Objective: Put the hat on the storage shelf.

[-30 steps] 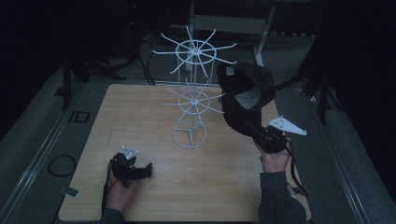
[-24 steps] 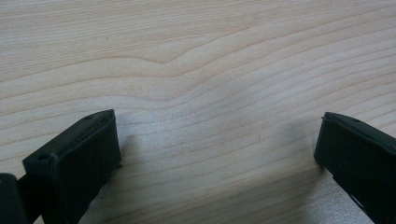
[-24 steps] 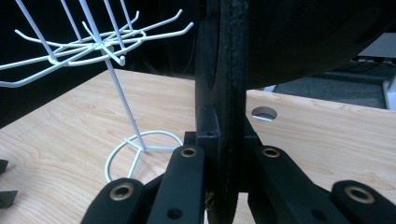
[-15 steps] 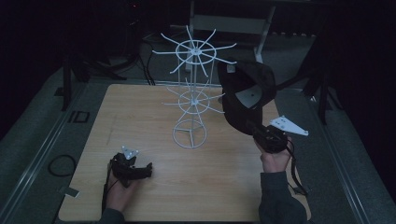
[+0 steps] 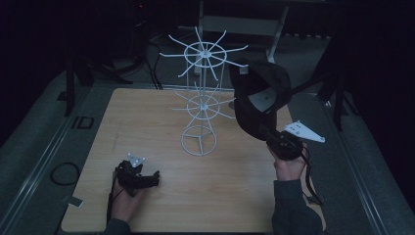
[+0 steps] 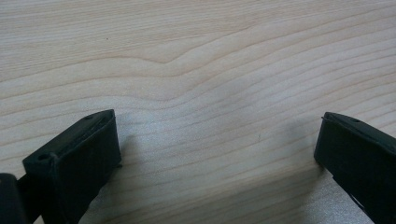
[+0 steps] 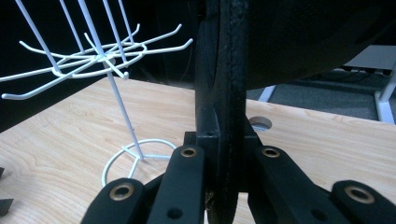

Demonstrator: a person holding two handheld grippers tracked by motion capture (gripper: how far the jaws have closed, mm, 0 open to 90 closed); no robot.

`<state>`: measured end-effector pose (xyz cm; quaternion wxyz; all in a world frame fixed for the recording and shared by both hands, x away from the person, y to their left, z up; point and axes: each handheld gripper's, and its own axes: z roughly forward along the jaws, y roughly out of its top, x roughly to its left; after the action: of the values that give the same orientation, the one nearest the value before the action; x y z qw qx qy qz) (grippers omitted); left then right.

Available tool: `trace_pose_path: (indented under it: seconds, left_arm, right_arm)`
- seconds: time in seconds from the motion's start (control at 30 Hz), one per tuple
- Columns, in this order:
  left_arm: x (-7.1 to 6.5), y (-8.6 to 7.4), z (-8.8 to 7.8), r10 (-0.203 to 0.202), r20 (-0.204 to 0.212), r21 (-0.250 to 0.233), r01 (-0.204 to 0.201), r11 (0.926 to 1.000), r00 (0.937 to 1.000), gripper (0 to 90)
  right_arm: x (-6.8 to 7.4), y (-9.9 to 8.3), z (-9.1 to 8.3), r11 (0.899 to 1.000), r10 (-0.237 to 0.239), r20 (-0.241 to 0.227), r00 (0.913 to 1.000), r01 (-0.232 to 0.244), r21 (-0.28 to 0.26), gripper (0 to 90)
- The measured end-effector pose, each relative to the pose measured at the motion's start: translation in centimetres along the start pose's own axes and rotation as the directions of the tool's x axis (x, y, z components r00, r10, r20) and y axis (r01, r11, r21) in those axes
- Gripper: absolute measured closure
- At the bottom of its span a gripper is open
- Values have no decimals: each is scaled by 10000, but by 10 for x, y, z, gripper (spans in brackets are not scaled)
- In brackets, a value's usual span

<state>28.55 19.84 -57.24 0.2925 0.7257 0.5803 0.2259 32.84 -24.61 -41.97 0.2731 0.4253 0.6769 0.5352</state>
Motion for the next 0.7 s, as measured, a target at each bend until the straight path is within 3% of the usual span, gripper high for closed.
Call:
trace_pose_path:
  seconds: [0.7]
  left_arm:
    - [0,0,0,-15,1,-8,15,10000,10000,2]
  right_arm:
    - [5,8,-4,9987,-434,325,9985,443,-270,864]
